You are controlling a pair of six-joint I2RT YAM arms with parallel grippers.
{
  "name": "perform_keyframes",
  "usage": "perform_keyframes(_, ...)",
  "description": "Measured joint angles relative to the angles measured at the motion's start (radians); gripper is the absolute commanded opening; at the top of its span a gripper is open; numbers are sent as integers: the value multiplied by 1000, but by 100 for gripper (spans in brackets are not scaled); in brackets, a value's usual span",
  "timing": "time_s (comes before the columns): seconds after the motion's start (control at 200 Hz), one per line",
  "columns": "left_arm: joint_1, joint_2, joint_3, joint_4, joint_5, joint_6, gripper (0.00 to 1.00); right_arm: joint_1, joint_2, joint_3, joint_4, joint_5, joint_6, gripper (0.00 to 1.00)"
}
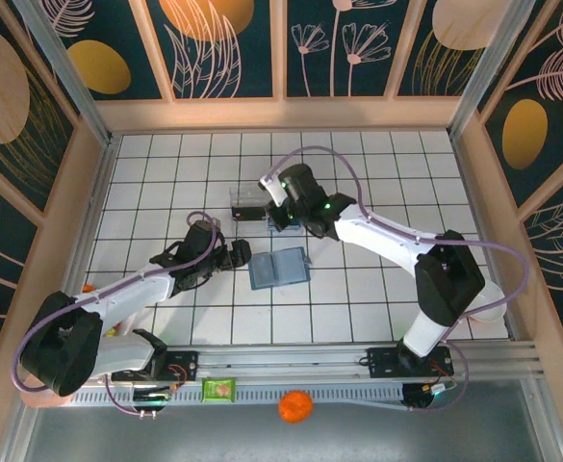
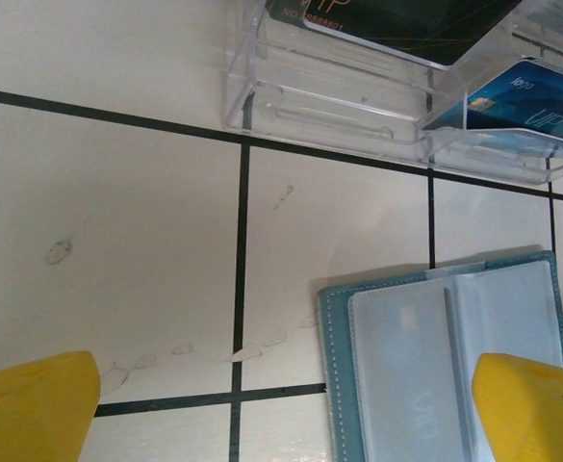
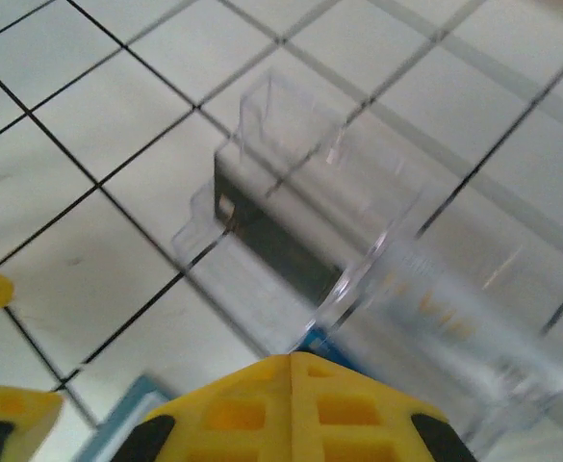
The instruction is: Take the credit cards out of the card holder
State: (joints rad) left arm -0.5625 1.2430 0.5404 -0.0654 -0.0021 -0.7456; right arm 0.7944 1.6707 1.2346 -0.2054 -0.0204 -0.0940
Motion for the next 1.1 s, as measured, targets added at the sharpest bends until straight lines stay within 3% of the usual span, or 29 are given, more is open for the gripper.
perform_keyframes(0.18, 0, -15, -26, 14, -7, 0, 99, 14, -1, -172, -20, 17, 174, 0)
perform_keyframes(0.3, 0, -31, -42, 21, -7, 0, 99, 19, 13, -199, -33, 51, 228, 0)
perform_keyframes(0.691, 0, -94, -70, 21, -12, 0, 99, 11, 179, -65, -7, 156, 265, 0)
perform_keyframes(1.096, 0, -105, -72, 20, -16, 1, 99, -8, 231, 17, -7, 216, 264, 0)
